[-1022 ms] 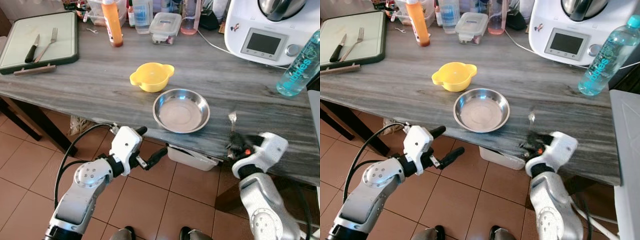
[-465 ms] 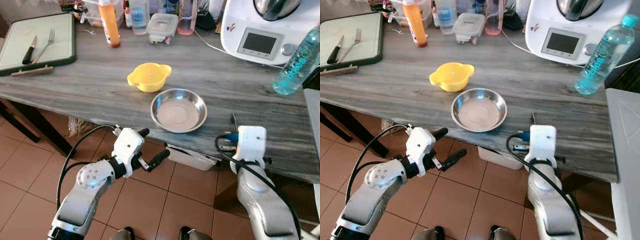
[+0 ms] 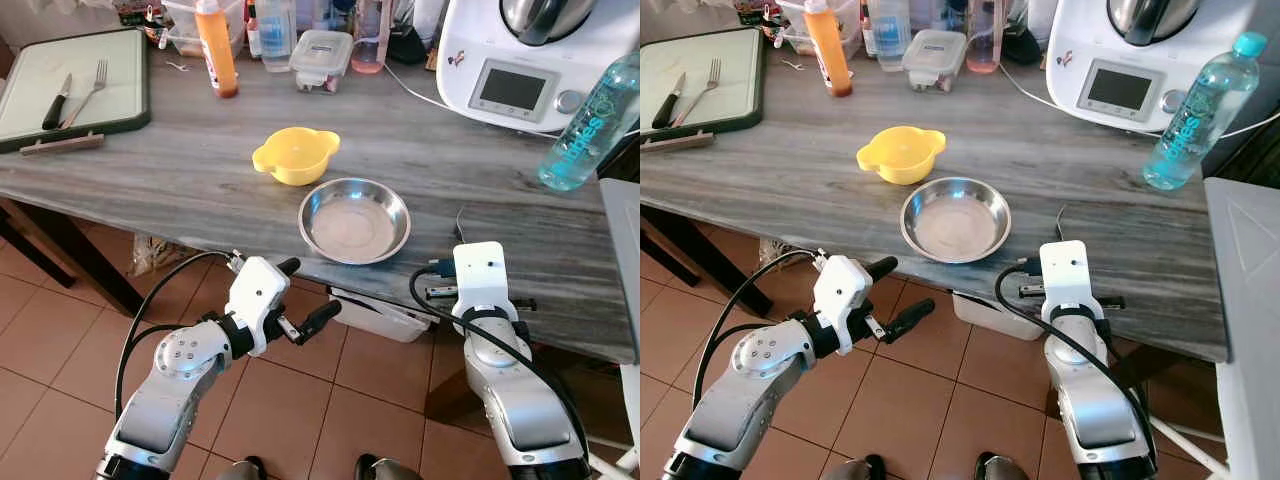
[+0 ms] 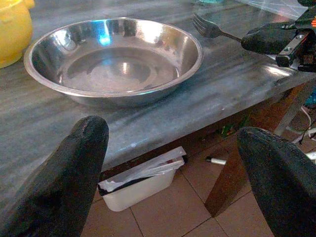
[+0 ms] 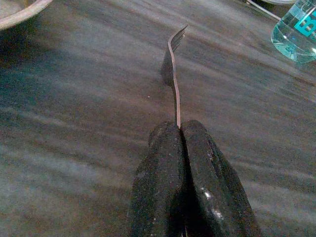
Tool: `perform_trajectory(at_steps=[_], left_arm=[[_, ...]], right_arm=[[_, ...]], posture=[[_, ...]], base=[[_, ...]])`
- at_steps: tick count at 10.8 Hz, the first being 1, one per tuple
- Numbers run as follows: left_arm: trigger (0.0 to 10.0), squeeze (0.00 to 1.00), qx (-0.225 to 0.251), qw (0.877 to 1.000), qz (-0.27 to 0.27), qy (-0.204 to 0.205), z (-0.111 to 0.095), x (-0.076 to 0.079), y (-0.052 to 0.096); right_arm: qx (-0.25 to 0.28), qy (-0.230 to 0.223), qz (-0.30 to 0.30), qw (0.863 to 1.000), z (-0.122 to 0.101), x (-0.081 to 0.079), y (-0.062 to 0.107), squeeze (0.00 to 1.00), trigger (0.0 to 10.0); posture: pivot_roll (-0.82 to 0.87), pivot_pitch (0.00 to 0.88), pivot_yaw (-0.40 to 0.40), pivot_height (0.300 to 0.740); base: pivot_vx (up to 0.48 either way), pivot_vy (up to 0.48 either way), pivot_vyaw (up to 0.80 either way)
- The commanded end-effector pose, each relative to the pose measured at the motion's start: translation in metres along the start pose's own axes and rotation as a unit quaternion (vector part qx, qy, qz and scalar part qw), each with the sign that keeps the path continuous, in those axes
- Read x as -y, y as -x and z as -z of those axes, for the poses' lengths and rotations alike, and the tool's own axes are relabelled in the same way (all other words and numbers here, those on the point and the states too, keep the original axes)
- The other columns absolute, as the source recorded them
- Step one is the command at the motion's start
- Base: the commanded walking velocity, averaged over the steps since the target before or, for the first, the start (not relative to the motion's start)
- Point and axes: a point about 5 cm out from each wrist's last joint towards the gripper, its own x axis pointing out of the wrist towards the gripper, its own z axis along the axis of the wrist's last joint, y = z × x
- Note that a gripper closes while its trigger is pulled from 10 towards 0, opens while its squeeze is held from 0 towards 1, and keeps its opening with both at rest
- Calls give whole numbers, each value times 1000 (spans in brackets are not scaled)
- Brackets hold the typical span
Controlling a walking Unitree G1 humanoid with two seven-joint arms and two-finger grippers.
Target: Setting the table
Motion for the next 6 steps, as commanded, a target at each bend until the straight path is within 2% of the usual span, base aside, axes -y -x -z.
perform_trajectory(at_steps=[1, 6], left_arm=[[10000, 0, -9, 1000, 4, -1, 3, 3, 1], [10000, 0, -8, 1000, 7, -2, 2, 3, -1]], right_arm=[[-60, 13, -23, 998, 25, -8, 2, 1000, 10000], [-41, 1, -20, 999, 21, -9, 2, 1000, 10000]], posture=[[122, 193, -15, 740], [118, 191, -10, 740]], base=[[0, 0, 0], [0, 0, 0]])
